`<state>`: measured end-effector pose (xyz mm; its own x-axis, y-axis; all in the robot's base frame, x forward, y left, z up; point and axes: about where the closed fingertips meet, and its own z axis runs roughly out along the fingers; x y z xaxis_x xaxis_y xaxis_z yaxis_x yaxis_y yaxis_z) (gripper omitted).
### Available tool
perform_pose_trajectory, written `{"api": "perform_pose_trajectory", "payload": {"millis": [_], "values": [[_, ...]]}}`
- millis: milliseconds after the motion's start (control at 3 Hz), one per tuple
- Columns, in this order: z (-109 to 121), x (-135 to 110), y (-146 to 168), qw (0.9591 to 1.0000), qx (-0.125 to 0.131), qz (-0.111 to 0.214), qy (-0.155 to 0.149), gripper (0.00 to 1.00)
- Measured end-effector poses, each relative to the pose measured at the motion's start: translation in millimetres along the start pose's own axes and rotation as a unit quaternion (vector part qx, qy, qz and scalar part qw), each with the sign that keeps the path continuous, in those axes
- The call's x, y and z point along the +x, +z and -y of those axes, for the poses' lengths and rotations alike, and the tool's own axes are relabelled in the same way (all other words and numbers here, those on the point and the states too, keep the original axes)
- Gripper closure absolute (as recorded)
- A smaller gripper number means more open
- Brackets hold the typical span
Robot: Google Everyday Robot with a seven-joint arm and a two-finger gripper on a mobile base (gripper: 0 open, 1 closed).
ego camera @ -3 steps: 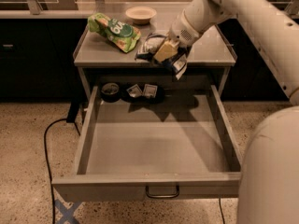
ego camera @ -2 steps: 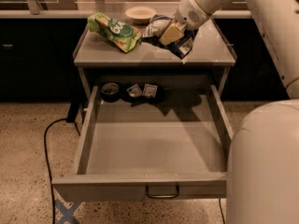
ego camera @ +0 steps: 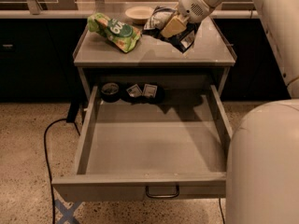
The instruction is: Pick blue chip bag from top drawer and place on counter
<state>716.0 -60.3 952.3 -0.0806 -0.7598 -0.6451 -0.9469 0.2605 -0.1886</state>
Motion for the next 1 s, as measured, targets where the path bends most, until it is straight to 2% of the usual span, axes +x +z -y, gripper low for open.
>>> {"api": "perform_pose_trajectory", "payload": {"millis": [333,667,1000], "values": [[14,9,11,0.9999,0.004,-0.012,0.004,1.00],[47,48,38,0.9982,0.015,-0.056,0.016,1.00],[87,94,61,0.9930,0.054,-0.100,0.033,1.00]]}}
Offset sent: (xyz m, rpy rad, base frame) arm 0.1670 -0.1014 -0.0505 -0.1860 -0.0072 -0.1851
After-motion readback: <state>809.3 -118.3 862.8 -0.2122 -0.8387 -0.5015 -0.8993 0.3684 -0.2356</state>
